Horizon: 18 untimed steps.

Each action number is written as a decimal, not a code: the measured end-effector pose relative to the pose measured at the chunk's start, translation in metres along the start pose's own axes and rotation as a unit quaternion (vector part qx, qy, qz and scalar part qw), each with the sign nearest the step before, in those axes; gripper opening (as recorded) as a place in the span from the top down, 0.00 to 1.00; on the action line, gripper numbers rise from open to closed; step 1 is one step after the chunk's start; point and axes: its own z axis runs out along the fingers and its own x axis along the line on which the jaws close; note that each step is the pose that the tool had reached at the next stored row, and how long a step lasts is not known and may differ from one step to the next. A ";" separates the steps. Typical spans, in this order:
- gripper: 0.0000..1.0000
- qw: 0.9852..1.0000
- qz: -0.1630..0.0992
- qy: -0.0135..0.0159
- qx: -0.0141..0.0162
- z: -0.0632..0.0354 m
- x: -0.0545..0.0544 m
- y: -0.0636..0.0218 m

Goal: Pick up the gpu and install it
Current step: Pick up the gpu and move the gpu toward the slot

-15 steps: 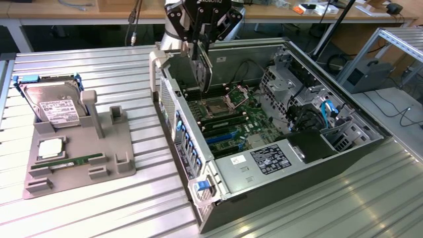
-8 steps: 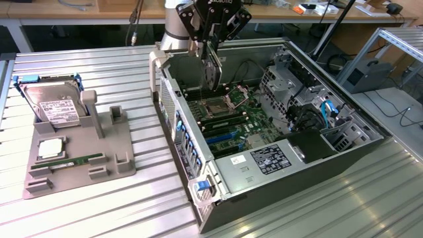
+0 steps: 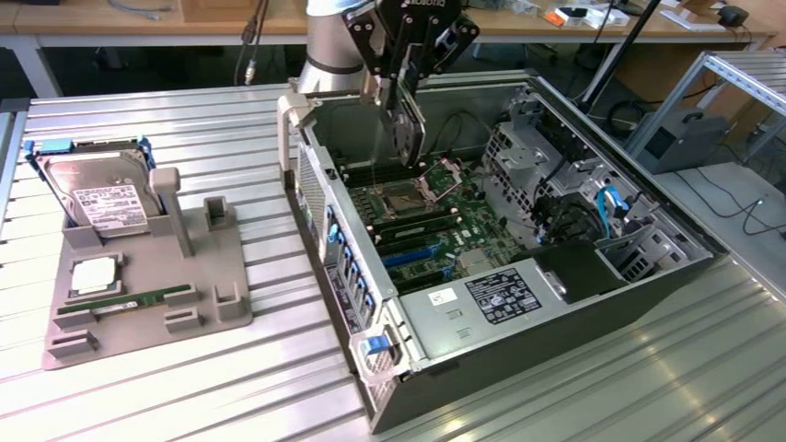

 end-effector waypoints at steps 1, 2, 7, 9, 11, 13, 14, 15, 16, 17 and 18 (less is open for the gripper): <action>0.73 1.000 0.000 0.000 0.000 0.0002 -0.003 0.0002; 0.73 1.000 0.000 0.000 0.000 0.0005 -0.006 0.0004; 0.73 1.000 -0.009 0.000 0.001 0.0033 -0.025 0.0017; 0.73 1.000 -0.011 0.001 0.002 0.0048 -0.035 0.0024; 0.73 1.000 -0.013 0.001 0.003 0.0062 -0.043 0.0030; 0.73 1.000 -0.015 0.001 0.003 0.0087 -0.059 0.0038; 0.73 1.000 -0.015 0.002 0.004 0.0098 -0.065 0.0040; 0.73 1.000 -0.016 0.002 0.004 0.0107 -0.070 0.0040; 0.73 1.000 -0.016 0.002 0.004 0.0113 -0.073 0.0040; 0.73 1.000 -0.016 0.002 0.004 0.0123 -0.077 0.0040; 0.73 1.000 -0.017 0.002 0.004 0.0134 -0.083 0.0039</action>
